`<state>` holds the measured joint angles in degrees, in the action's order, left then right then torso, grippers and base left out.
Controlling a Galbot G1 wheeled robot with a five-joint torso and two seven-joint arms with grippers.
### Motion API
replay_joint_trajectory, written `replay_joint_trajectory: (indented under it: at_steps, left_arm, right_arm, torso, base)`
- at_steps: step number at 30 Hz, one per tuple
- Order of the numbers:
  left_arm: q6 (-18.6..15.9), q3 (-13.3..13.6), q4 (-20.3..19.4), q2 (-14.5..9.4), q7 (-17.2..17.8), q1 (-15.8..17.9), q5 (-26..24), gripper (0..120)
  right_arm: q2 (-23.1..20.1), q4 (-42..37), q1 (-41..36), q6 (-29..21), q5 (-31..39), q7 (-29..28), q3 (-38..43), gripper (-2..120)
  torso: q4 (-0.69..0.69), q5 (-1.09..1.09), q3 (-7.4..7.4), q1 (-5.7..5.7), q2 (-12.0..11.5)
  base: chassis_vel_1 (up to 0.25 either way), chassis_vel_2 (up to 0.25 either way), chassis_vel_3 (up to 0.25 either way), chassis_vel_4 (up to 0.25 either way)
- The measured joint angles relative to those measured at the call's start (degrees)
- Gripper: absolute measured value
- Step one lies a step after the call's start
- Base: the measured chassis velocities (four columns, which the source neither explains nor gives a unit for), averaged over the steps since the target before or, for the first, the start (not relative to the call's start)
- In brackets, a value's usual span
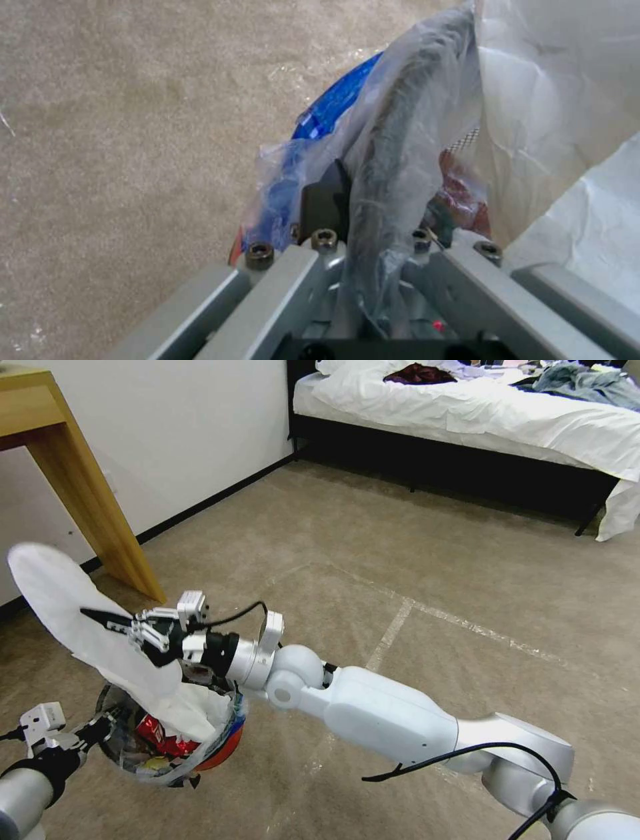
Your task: Pick up the trash bin and place the garbage on the floor into it.
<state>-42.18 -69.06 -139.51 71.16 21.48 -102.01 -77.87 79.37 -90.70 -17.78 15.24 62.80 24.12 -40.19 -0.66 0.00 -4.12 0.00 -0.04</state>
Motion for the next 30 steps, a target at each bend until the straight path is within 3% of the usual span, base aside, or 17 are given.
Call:
replay_joint_trajectory:
  at_steps: [30]
  left_arm:
    - [0.1, -0.9, -1.1, 1.1, 0.1, -1.6, 0.1, 1]
  right_arm:
    - [2.9, 8.2, -5.0, 4.4, -2.6, 4.2, -2.5, 0]
  torso:
    - [0.00, 0.00, 0.00, 0.00, 0.0]
  base:
    - [0.000, 0.000, 0.000, 0.000]
